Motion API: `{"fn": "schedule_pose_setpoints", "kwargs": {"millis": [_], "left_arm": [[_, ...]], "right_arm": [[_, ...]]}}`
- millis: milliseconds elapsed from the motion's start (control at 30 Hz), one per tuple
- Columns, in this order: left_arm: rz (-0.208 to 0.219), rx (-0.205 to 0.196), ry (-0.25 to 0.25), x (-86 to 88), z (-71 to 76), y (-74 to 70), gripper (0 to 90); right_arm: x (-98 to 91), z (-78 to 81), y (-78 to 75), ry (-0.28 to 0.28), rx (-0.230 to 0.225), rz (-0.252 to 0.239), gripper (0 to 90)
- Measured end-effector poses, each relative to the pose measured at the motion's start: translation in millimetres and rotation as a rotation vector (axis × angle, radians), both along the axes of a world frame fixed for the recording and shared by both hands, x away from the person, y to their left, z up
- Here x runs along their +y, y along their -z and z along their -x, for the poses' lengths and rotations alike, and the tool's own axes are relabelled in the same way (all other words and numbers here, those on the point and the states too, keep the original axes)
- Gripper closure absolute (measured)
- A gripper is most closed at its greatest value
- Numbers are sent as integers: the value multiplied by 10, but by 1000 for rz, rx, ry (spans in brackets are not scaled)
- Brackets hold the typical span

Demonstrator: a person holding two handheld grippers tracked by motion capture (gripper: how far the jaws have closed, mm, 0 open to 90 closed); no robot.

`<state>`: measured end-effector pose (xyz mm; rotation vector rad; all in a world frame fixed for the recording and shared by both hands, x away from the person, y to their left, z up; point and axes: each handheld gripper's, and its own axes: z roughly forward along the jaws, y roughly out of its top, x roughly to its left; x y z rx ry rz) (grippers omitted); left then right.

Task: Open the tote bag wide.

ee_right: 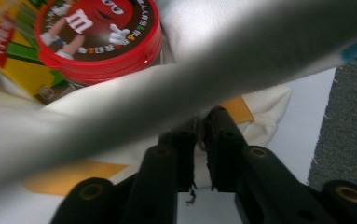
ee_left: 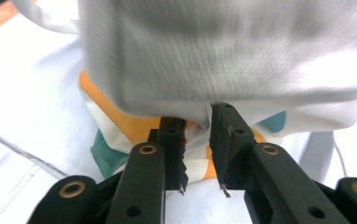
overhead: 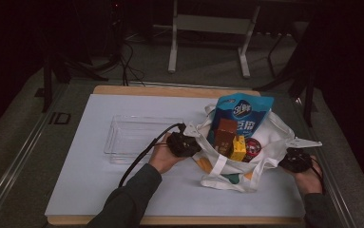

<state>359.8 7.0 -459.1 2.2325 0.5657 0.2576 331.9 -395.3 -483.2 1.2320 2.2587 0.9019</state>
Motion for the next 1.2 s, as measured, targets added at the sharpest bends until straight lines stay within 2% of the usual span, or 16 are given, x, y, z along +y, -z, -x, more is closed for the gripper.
{"fn": "schedule_pose_setpoints", "kwargs": {"millis": [300, 400, 467, 500, 600, 767, 800, 833, 967, 1033, 1200], "left_arm": [[50, -18, 7, 168, 21, -153, 597], [79, -26, 4, 244, 27, -217, 567], [90, -27, 4, 265, 29, -238, 549], [109, -32, 7, 295, 44, -281, 539], [115, -52, 11, 314, 68, -328, 522], [134, -62, 12, 336, 80, -368, 491], [164, -64, 17, 362, 80, -396, 487], [176, -66, 17, 374, 82, -412, 481], [195, -81, 17, 368, 63, -506, 456], [214, -88, 19, 345, 54, -560, 450], [212, -92, 28, 276, 47, -607, 447]], "right_arm": [[-153, 169, -190, -8, -35, -74, 622], [-209, 217, -242, -5, -54, -100, 576], [-261, 256, -288, -1, -70, -130, 554], [-284, 274, -314, -1, -79, -147, 541], [-321, 298, -368, -5, -92, -173, 495], [-354, 294, -425, -2, -111, -201, 434], [-359, 272, -447, 6, -118, -208, 411], [-360, 265, -456, 8, -121, -216, 401], [-361, 214, -513, 23, -134, -234, 355], [-357, 180, -530, 29, -138, -228, 337], [-338, 92, -562, 31, -138, -227, 317]]}}
